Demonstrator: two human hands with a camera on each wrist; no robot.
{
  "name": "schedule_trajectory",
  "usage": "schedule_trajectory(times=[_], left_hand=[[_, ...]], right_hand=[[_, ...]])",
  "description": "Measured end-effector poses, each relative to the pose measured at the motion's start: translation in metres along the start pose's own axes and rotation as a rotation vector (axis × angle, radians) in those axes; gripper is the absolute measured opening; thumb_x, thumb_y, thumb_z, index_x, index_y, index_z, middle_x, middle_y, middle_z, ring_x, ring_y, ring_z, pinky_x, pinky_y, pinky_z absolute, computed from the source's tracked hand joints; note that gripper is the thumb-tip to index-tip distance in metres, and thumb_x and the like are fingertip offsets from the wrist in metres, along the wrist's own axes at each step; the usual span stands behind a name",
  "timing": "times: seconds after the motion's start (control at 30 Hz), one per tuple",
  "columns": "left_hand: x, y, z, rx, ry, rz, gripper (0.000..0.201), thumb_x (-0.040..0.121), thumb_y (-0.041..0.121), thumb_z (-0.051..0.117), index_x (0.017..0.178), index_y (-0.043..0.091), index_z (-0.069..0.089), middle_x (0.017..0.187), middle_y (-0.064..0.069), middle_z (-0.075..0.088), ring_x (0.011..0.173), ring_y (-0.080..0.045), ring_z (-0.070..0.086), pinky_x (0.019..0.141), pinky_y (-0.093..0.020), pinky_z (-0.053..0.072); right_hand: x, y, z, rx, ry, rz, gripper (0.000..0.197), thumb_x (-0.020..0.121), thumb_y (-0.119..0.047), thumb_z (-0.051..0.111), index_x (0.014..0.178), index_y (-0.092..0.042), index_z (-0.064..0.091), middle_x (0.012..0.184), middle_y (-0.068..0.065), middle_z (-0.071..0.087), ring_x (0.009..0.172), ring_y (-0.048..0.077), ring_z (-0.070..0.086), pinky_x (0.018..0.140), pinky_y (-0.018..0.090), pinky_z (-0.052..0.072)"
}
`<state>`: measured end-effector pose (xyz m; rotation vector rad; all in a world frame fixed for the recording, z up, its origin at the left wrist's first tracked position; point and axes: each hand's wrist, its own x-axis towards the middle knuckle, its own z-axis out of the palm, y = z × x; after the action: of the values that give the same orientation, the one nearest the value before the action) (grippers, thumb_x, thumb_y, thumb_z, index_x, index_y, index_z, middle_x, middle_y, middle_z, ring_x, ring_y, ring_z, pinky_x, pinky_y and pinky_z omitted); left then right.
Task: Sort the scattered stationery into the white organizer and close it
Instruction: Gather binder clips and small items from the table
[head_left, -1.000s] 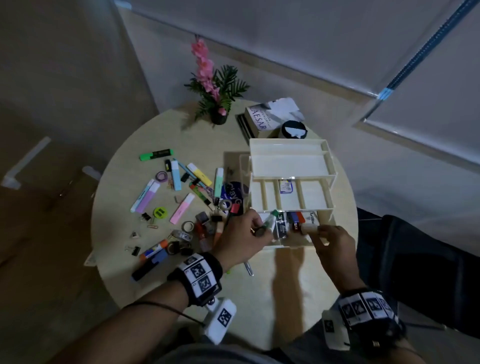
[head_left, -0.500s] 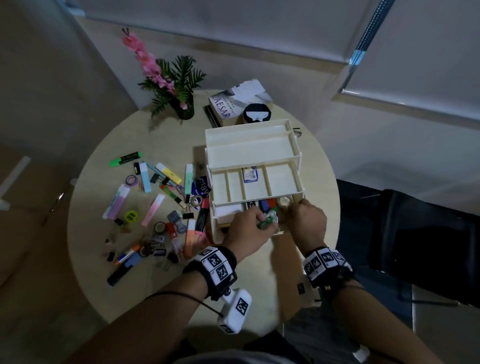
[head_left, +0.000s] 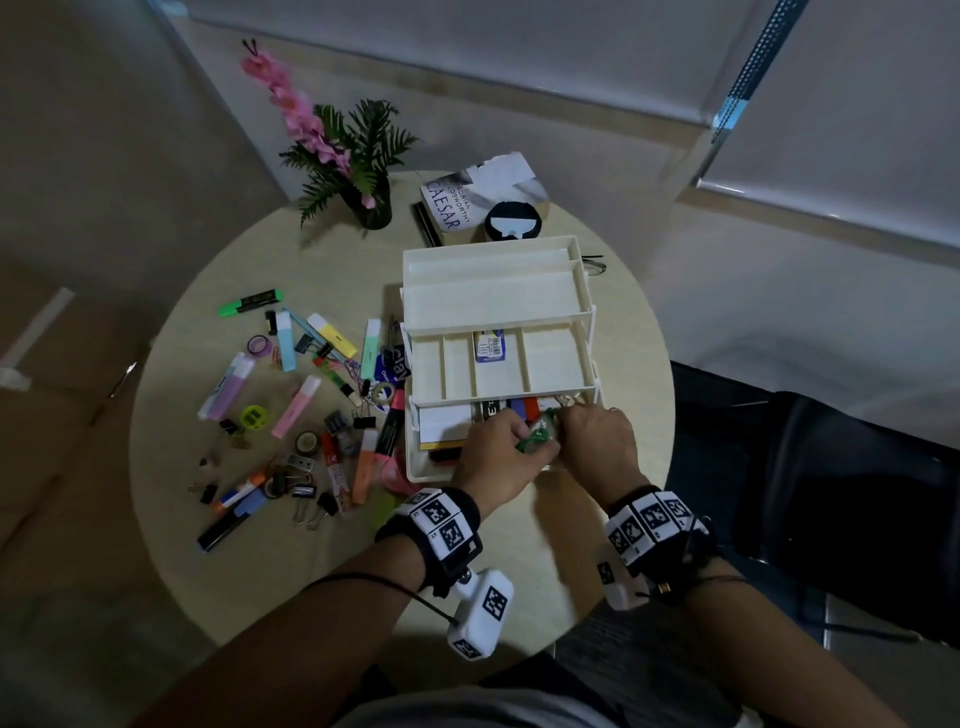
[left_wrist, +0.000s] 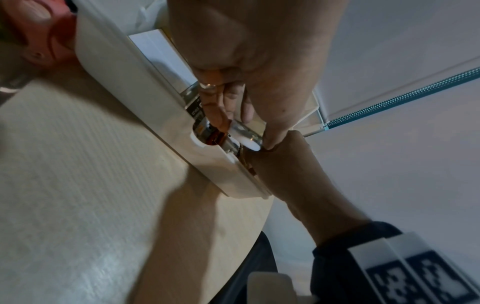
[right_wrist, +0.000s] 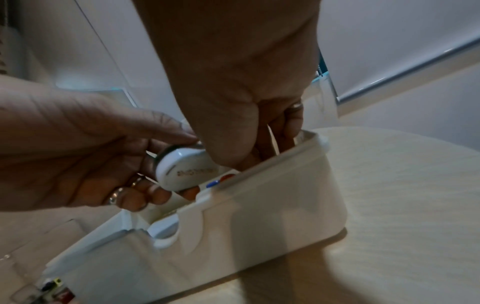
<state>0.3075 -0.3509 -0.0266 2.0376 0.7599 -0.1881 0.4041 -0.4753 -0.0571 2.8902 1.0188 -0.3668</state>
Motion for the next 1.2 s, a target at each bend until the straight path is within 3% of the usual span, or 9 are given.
schedule_trajectory(times=[0.2, 0.33, 0.53, 0.67, 0.77, 0.9, 0.97, 1.1, 1.2], left_hand=[[0.009, 0.003, 0.013, -0.030, 0.010, -0.062, 0.037, 0.079, 0.051, 0.084, 0.087, 0.023, 0.060, 0.085, 0.005, 0.066, 0.078, -0.015, 0.064, 0.062, -0.028, 0.048], [0.013, 0.007, 0.025, -0.013, 0.029, -0.124, 0.034, 0.079, 0.047, 0.081, 0.086, 0.023, 0.059, 0.083, 0.003, 0.067, 0.076, -0.017, 0.065, 0.061, -0.032, 0.053], [0.020, 0.009, 0.036, 0.024, 0.035, -0.126, 0.032, 0.081, 0.045, 0.083, 0.091, 0.022, 0.061, 0.090, 0.005, 0.066, 0.085, -0.018, 0.065, 0.077, -0.036, 0.058], [0.023, 0.008, 0.038, 0.048, 0.007, -0.130, 0.017, 0.089, 0.034, 0.078, 0.095, 0.021, 0.068, 0.098, 0.002, 0.071, 0.094, -0.021, 0.068, 0.086, -0.036, 0.058], [0.024, 0.007, 0.037, 0.073, -0.016, -0.103, 0.011, 0.093, 0.025, 0.070, 0.087, 0.017, 0.075, 0.091, 0.000, 0.075, 0.090, -0.020, 0.069, 0.086, -0.037, 0.059], [0.020, 0.004, 0.033, 0.049, -0.070, -0.086, 0.018, 0.099, 0.025, 0.061, 0.105, 0.016, 0.076, 0.106, -0.002, 0.076, 0.103, -0.020, 0.066, 0.081, -0.023, 0.038], [0.019, 0.003, 0.031, 0.047, -0.134, -0.076, 0.022, 0.101, 0.025, 0.057, 0.111, 0.016, 0.074, 0.109, -0.004, 0.075, 0.105, -0.021, 0.065, 0.077, -0.021, 0.026], [0.022, -0.002, 0.027, 0.030, -0.243, -0.076, 0.022, 0.096, 0.018, 0.053, 0.102, 0.015, 0.073, 0.099, -0.009, 0.074, 0.097, -0.027, 0.068, 0.084, -0.033, 0.049], [0.025, -0.010, 0.024, 0.008, -0.283, -0.061, 0.027, 0.086, 0.022, 0.049, 0.097, 0.016, 0.073, 0.092, -0.008, 0.074, 0.090, -0.028, 0.070, 0.086, -0.046, 0.060]], right_hand=[[-0.019, 0.018, 0.006, 0.543, 0.131, 0.072, 0.017, 0.084, -0.018, 0.069, 0.101, -0.021, 0.071, 0.091, 0.003, 0.074, 0.080, 0.027, 0.068, 0.061, 0.031, 0.045], [-0.031, 0.024, 0.008, 0.759, 0.028, -0.074, 0.047, 0.076, -0.011, 0.076, 0.121, -0.021, 0.068, 0.105, 0.000, 0.072, 0.082, 0.016, 0.067, 0.069, 0.034, 0.056], [-0.033, 0.026, 0.012, 0.827, 0.028, -0.080, 0.038, 0.070, -0.006, 0.083, 0.106, -0.015, 0.076, 0.088, 0.000, 0.073, 0.074, 0.016, 0.066, 0.069, 0.038, 0.056], [-0.027, 0.027, 0.014, 0.791, -0.030, -0.104, 0.025, 0.072, -0.023, 0.074, 0.095, -0.012, 0.074, 0.083, 0.004, 0.072, 0.074, 0.023, 0.066, 0.067, 0.042, 0.055], [-0.026, 0.022, 0.009, 0.750, -0.094, -0.150, 0.031, 0.072, -0.038, 0.054, 0.086, -0.014, 0.067, 0.084, 0.004, 0.064, 0.082, 0.026, 0.060, 0.068, 0.032, 0.045], [-0.021, 0.018, 0.000, 0.632, -0.290, -0.142, 0.051, 0.077, -0.033, 0.057, 0.119, -0.007, 0.068, 0.118, 0.018, 0.065, 0.136, 0.030, 0.040, 0.103, 0.040, 0.047], [-0.020, 0.012, -0.006, 0.593, -0.341, -0.104, 0.052, 0.082, -0.018, 0.065, 0.132, -0.004, 0.062, 0.130, 0.023, 0.058, 0.145, 0.033, 0.031, 0.110, 0.043, 0.044], [-0.023, -0.003, -0.003, 0.442, -0.217, -0.100, 0.049, 0.083, -0.025, 0.058, 0.128, -0.008, 0.062, 0.126, 0.018, 0.058, 0.122, 0.033, 0.049, 0.100, 0.037, 0.043], [-0.028, -0.008, 0.004, 0.377, -0.175, -0.140, 0.054, 0.085, -0.041, 0.046, 0.128, -0.014, 0.064, 0.125, 0.010, 0.060, 0.105, 0.031, 0.065, 0.106, 0.051, 0.046]])
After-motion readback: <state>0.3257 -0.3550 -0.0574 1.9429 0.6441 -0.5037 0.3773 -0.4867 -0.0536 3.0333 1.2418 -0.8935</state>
